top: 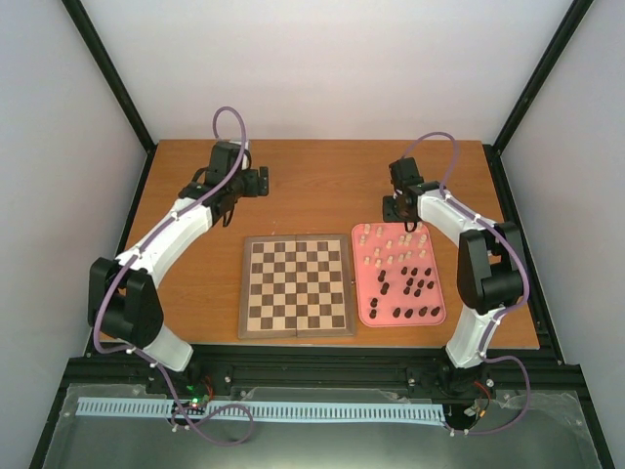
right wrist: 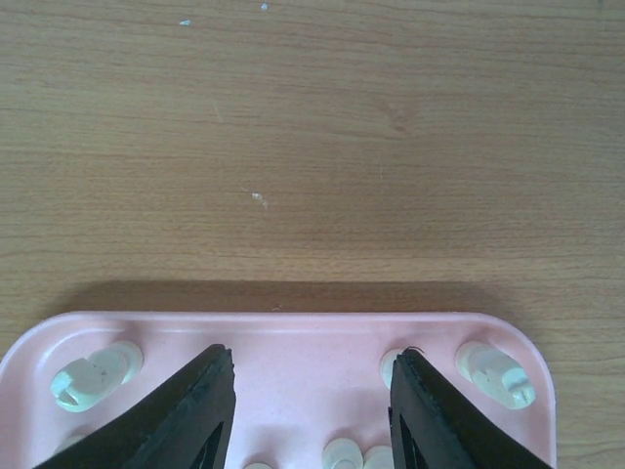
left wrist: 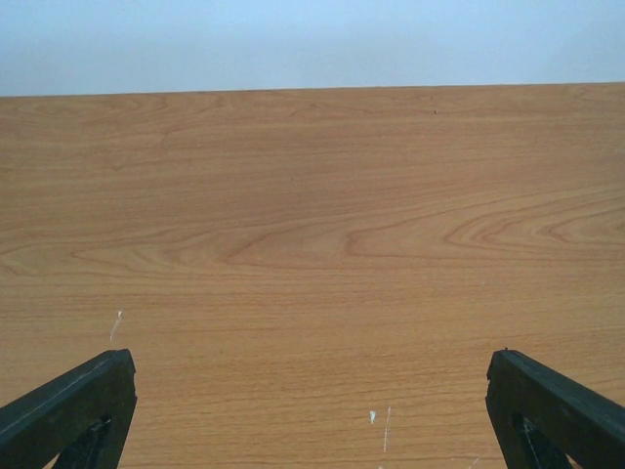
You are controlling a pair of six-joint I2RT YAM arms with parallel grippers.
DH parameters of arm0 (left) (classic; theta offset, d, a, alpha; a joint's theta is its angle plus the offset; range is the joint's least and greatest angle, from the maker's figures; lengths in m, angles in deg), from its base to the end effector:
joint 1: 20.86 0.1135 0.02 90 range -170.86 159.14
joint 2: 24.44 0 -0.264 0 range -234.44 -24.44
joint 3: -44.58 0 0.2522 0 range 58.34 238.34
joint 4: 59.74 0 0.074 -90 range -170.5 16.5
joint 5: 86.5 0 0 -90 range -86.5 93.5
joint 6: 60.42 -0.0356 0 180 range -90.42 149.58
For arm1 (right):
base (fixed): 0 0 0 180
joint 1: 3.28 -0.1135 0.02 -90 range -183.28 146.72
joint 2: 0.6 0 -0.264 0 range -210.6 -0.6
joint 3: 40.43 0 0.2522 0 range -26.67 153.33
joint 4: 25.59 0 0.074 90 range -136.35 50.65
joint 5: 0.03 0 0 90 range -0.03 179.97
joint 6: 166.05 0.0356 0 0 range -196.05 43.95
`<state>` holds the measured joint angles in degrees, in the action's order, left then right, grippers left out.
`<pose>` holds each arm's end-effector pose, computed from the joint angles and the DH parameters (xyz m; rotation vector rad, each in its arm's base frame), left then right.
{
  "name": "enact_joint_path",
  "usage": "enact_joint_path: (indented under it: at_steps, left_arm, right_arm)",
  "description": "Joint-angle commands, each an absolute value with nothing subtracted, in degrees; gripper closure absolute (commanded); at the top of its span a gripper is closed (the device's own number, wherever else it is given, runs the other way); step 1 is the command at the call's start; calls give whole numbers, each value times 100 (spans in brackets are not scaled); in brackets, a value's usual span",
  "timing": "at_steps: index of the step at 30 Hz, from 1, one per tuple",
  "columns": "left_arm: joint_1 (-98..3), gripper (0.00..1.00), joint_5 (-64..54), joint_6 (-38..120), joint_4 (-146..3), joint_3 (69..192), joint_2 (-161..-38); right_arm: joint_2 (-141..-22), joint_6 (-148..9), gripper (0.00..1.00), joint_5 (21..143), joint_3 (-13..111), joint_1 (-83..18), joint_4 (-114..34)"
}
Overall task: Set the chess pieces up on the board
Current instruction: Pick up the chess piece from the storage box.
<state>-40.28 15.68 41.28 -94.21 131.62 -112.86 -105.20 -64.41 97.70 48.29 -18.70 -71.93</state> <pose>0.3354 -0.1103 0.3076 0.0281 2.1811 -0.0748 0.3676 0.0964 0.2033 -0.0430 2.6396 -0.0207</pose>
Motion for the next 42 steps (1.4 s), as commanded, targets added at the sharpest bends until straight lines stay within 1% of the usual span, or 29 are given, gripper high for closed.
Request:
enact_joint_path:
  at_steps: [1, 6, 10, 17, 32, 42]
  left_arm:
    - [-4055, 0, 1554, 4047, -9464, 13423, -11434]
    - [-4055, 0, 1317, 4055, -9395, 13461, -11431]
    - [-4050, 0, 1321, 4072, -9414, 13388, -11397]
    - [-4055, 0, 1382, 4082, -9393, 13266, -11212]
    - [-4055, 0, 1461, 4057, -9419, 13267, -11226]
    - [-4051, 0, 1457, 4065, -9407, 13295, -11285]
  right_arm:
    - [-10623, -6412, 55, 9609, 4906, -1824, -7093]
    - [-10356, -6430, 55, 9930, 4580, -1787, -7286]
    - [-10193, -6458, 55, 9926, 4442, -1736, -7312]
    - [-10374, -6503, 55, 9930, 4631, -1741, -7401]
    - [-10811, -6497, 55, 10085, 4929, -1541, -7417]
    - [-10695, -6530, 57, 9939, 4890, -1550, -7418]
